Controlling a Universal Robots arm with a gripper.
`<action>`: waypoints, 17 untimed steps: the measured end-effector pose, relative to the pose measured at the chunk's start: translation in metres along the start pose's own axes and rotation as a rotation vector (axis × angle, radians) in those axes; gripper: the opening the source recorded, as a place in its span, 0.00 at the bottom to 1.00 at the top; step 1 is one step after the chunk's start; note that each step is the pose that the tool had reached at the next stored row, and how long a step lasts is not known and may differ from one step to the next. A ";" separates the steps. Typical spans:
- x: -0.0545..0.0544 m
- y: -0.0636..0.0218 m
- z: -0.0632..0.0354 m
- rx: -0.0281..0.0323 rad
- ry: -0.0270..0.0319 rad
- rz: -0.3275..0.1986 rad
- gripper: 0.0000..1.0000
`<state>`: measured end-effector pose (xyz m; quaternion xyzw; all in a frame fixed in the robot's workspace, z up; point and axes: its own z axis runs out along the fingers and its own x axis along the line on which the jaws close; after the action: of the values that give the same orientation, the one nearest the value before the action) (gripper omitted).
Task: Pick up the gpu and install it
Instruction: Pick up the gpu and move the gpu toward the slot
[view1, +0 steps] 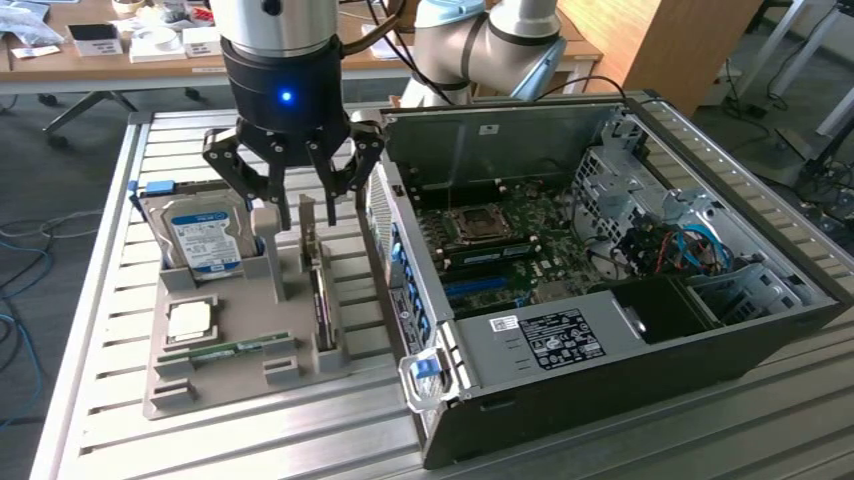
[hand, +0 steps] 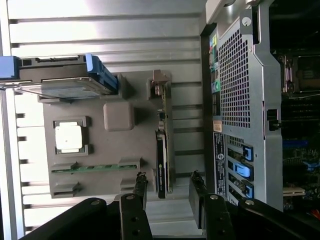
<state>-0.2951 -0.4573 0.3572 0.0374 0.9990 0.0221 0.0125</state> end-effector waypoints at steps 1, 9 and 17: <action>0.000 0.0000 0.0005 0.0000 0.0000 0.000 0.47; 0.000 -0.0001 0.0022 0.0000 0.0000 0.000 0.47; 0.000 -0.0004 0.0074 0.0000 0.0001 0.000 0.47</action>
<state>-0.2952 -0.4574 0.3498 0.0374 0.9990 0.0221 0.0124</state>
